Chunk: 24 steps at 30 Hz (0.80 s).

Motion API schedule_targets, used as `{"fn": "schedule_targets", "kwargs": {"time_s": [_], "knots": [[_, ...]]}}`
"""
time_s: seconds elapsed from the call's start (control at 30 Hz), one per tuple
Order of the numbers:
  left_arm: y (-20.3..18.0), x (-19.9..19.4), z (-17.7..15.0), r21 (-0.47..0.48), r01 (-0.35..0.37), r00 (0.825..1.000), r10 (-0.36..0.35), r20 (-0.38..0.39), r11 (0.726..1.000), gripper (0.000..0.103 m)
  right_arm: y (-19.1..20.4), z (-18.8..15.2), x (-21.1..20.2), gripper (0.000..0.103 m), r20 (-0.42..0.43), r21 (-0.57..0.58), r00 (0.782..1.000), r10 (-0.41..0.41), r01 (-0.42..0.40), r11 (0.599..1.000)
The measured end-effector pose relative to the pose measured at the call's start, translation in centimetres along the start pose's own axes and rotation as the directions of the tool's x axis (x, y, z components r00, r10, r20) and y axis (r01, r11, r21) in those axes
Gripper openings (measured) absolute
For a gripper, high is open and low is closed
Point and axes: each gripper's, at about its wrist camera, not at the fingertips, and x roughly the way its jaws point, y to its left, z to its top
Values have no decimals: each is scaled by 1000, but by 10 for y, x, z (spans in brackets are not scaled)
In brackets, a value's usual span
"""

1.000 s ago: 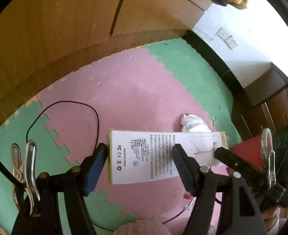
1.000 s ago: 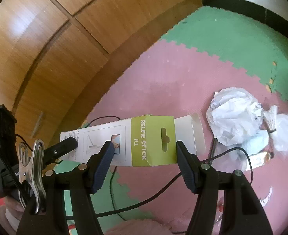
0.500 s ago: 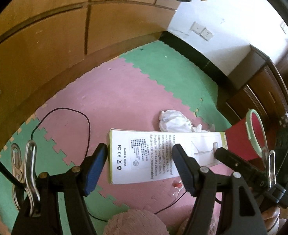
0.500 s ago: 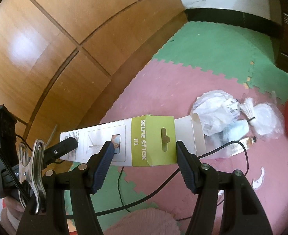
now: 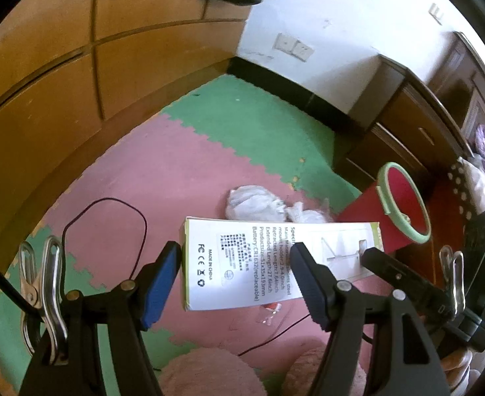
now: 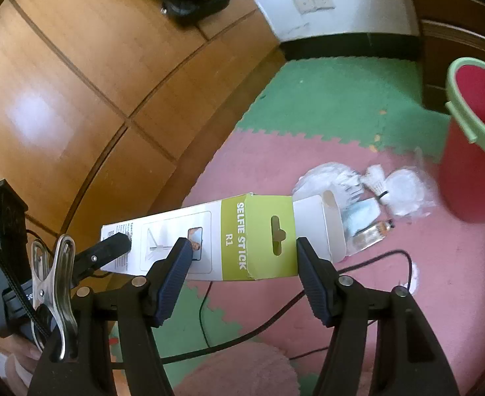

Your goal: Collect trash

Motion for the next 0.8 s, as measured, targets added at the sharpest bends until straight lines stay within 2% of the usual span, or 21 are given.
{"fn": "schedule_targets", "kwargs": {"time_s": [0.23, 0.43, 0.8], "knots": [[-40, 2, 10, 65, 38, 999, -38, -7, 997, 72, -19, 6, -34, 66, 61, 51, 997, -46, 43, 998], [-85, 7, 32, 124, 81, 996, -76, -44, 989, 72, -40, 19, -62, 66, 72, 102, 995, -76, 68, 992], [-181, 25, 87, 226, 136, 989, -118, -91, 964, 72, -92, 72, -112, 66, 120, 210, 982, -143, 116, 971]]}}
